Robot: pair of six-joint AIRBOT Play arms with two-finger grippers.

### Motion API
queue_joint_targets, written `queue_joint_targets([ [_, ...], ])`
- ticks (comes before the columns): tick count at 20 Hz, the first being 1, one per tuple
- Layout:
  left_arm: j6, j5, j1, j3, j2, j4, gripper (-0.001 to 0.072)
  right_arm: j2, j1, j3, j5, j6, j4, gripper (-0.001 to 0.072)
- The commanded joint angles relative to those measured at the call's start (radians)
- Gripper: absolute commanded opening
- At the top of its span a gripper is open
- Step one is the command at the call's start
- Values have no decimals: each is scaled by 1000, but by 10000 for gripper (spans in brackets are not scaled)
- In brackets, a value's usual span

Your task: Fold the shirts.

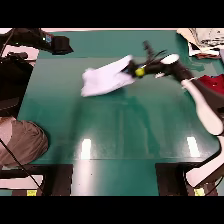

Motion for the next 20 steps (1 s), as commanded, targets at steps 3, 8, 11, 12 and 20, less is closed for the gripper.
queue_joint_targets([
  [3, 7, 78, -112, 1, -1, -6, 29, 128, -395, 84, 64, 58, -174, 16],
  [8, 6, 90, -180, 1, -1, -6, 29, 134, -704, 111, 73, 53, -178, 16],
  [11, -2, 89, -196, 1, -1, -9, 29, 115, -820, 111, 28, 44, -163, 17],
  [12, -3, 89, -199, 1, -1, -11, 30, 108, -847, 111, 16, 31, -158, 16],
  [20, -27, 82, -204, 1, -1, -10, 29, 104, -893, 275, -19, -143, -52, 16],
])
